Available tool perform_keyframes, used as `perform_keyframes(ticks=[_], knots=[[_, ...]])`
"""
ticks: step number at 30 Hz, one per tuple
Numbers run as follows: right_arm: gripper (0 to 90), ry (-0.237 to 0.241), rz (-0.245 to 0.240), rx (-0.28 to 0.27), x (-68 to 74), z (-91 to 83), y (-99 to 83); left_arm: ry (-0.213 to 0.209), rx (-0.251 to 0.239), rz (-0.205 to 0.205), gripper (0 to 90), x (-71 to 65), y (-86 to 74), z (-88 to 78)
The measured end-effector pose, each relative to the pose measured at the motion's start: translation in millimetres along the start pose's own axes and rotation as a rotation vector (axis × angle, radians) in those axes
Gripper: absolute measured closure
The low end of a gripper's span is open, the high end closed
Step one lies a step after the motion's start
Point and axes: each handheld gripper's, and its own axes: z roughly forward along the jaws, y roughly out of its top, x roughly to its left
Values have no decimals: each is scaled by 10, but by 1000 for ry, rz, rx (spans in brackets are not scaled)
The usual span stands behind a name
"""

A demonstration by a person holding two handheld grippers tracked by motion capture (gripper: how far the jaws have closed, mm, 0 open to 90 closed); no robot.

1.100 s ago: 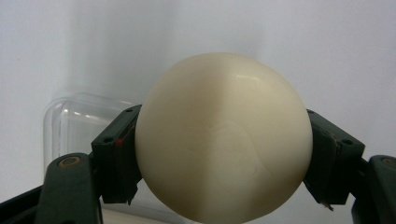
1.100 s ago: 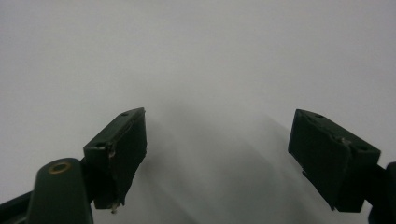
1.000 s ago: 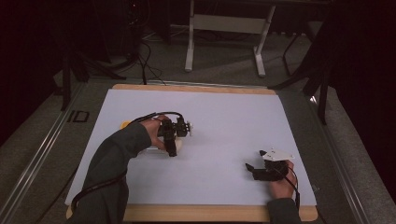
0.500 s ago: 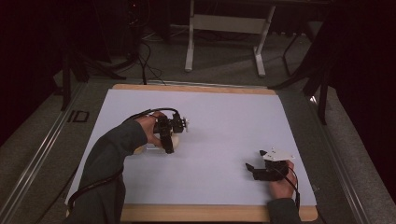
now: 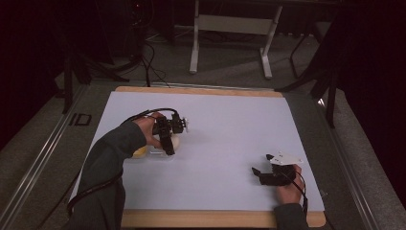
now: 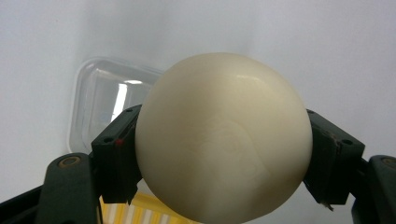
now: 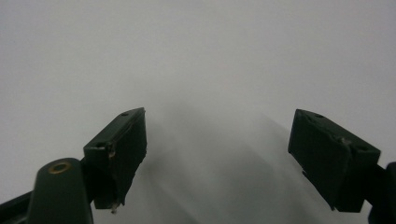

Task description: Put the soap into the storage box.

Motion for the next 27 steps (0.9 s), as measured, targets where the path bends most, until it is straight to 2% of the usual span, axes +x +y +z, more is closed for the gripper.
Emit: perform_keyframes(ticks=[12, 23, 27], knots=[[190, 1, 0, 0, -2, -1, 0, -6, 12, -33, 252, 58, -124, 17], [190, 1, 0, -1, -2, -1, -1, -1, 16, -85, 252, 132, -218, 41], [190, 0, 0, -1, -1, -1, -1, -7, 2, -121, 252, 172, -277, 41]])
